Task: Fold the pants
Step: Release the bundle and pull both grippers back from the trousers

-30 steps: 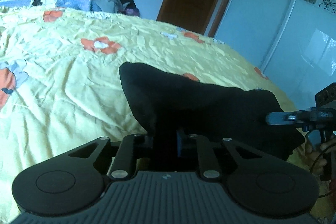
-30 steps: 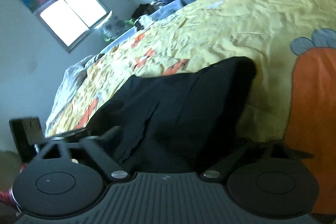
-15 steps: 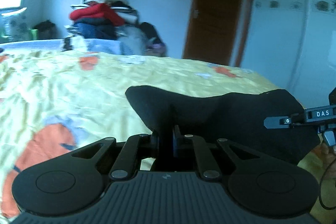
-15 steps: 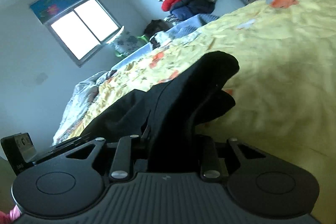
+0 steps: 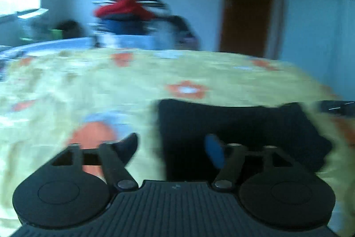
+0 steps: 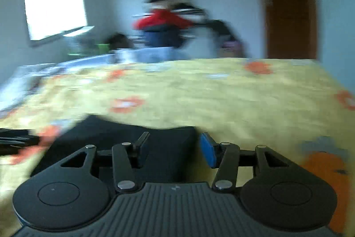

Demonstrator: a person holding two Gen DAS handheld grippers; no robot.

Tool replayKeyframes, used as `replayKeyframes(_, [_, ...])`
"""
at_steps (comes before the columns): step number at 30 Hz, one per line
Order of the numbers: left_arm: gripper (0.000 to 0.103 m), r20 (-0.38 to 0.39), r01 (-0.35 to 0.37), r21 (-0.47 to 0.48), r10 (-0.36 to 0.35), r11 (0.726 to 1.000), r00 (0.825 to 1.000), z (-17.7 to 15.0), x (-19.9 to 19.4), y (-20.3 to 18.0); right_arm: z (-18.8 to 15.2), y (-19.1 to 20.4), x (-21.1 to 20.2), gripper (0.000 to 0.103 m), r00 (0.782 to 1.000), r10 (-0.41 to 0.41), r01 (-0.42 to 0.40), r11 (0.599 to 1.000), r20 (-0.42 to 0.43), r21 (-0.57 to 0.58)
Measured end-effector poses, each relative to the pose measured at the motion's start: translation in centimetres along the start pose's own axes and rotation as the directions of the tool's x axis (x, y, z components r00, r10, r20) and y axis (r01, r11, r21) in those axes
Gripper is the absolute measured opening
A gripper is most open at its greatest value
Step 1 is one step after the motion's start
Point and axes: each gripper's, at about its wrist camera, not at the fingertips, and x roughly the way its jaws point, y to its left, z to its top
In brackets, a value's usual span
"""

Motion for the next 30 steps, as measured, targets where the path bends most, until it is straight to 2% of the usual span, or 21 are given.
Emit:
replayKeyframes(2, [0.085, -0.042, 0.077, 0.026, -0.076, 0.997, 0.996, -0.6, 1.0, -1.7, -0.5, 1.5, 1.6, 0.048, 0.992, 0.101, -0.103, 0.994, -0.070, -0.021])
replayKeyframes(3, [0.085, -0.082, 0.083, 0.046, -0.079, 0.995, 0.993, -1.1, 1.9, -2.5, -1.1, 2.1, 2.7, 0.047, 0.988, 0.098, -0.103, 0.994, -0.118, -0.040])
replayKeyframes(5, [0.088, -0.160, 0.046, 0.078, -0.033, 0.996, 0.987, -2.6, 3.6, -2.9, -2.6, 2.1, 4.5, 0.047, 0.984, 0.040, -0.053, 0.996, -0.175, -0.071])
replayKeyframes(8, [0.085, -0.153, 0.050, -0.003, -0.050, 0.999, 0.987, -2.8, 2.3, -1.9, -2.7, 1.9, 3.2, 0.049, 0.991, 0.014, -0.016, 1.000, -0.134, -0.010])
replayKeyframes(10, [0.087, -0.152, 0.071, -0.033, -0.075, 0.997, 0.985, -2.5, 1.7, -1.6, -2.8, 2.9, 1.8, 0.049, 0.994, 0.041, -0.044, 0.999, -0.099, -0.024])
replayKeyframes(13, [0.086, -0.160, 0.037, -0.033, -0.041, 0.999, 0.986, -3.0, 2.2, -1.8, -4.1, 3.5, 2.9, 0.050, 0.987, 0.030, -0.042, 0.997, -0.158, -0.070])
replayKeyframes(15, [0.086, -0.129, 0.012, -0.023, -0.015, 1.000, 0.991, -3.0, 1.3, -2.4, -4.7, 3.8, 2.5, 0.050, 0.990, 0.002, -0.012, 0.998, -0.139, -0.067])
replayKeyframes(17, [0.087, -0.086, -0.004, 0.004, 0.004, 1.000, 0.996, -3.1, 0.1, -3.3, -4.6, 4.3, 1.2, 0.056, 0.992, -0.019, 0.015, 0.999, -0.124, -0.039])
replayKeyframes(19, [0.089, -0.053, -0.046, 0.021, 0.047, 0.999, 0.997, -3.5, -1.0, -3.9, -4.6, 5.0, 0.0, 0.079, 0.996, -0.029, 0.027, 0.999, -0.088, -0.020])
replayKeyframes(22, [0.091, -0.055, -0.080, 0.023, 0.081, 0.997, 0.995, -4.0, -1.9, -4.5, -4.9, 5.9, -1.3, 0.083, 0.997, -0.025, 0.024, 1.000, -0.070, -0.003])
replayKeyframes(25, [0.093, -0.074, -0.070, 0.006, 0.070, 0.998, 0.995, -4.9, -2.8, -4.8, -5.4, 7.0, -2.6, 0.092, 0.994, -0.033, 0.033, 0.999, -0.101, -0.001])
replayKeyframes(30, [0.094, -0.103, -0.090, 0.020, 0.092, 0.996, 0.990, -6.5, -3.8, -5.2, -6.6, 9.2, -3.8, 0.099, 0.992, -0.050, 0.046, 0.998, -0.115, -0.033])
